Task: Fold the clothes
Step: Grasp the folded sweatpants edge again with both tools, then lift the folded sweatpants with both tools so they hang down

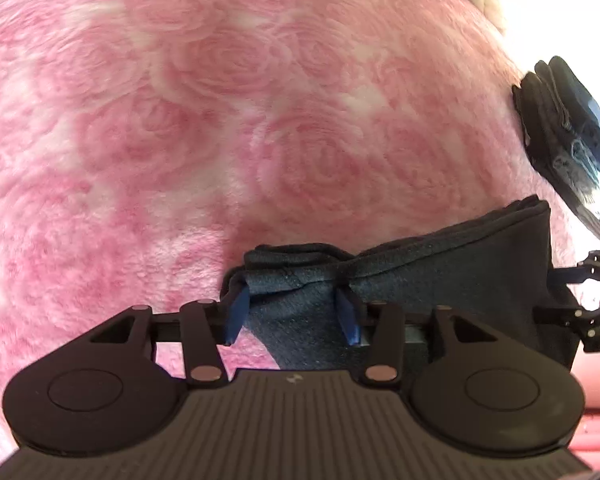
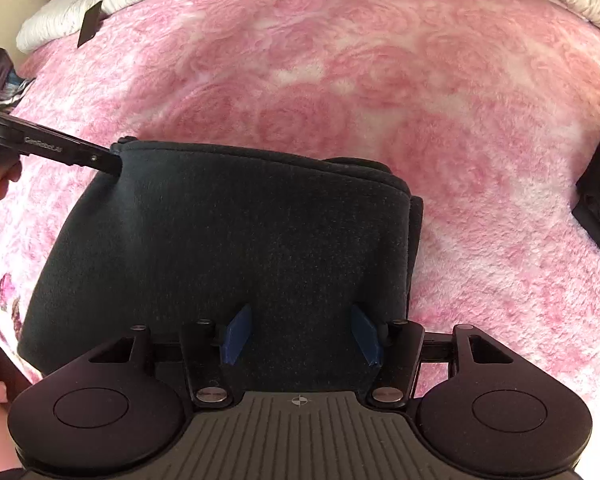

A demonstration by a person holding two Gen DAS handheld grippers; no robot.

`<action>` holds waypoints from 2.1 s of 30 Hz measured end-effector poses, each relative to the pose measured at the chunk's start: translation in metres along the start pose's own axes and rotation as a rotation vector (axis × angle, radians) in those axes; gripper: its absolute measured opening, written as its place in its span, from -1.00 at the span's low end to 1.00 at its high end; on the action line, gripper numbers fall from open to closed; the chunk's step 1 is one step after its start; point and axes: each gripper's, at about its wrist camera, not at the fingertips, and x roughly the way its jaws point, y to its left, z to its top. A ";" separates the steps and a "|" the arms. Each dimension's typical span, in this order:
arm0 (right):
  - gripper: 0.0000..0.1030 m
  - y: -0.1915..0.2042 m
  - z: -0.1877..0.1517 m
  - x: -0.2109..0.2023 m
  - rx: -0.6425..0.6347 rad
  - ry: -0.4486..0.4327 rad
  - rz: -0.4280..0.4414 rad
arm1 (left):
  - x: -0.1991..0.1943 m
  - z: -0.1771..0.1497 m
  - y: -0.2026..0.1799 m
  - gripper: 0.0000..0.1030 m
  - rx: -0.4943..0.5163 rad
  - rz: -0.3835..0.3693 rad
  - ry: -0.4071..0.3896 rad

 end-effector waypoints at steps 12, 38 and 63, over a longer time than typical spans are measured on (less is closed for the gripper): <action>0.12 -0.017 0.034 -0.007 0.049 -0.120 -0.035 | -0.028 -0.003 -0.031 -0.29 0.154 0.003 -0.044; 0.23 -0.013 0.003 -0.014 -0.108 -0.094 0.127 | 0.012 -0.040 -0.101 -0.13 0.288 0.167 0.003; 0.23 0.026 -0.059 -0.044 -0.190 -0.108 0.049 | -0.039 -0.133 -0.116 -0.11 0.344 0.133 -0.068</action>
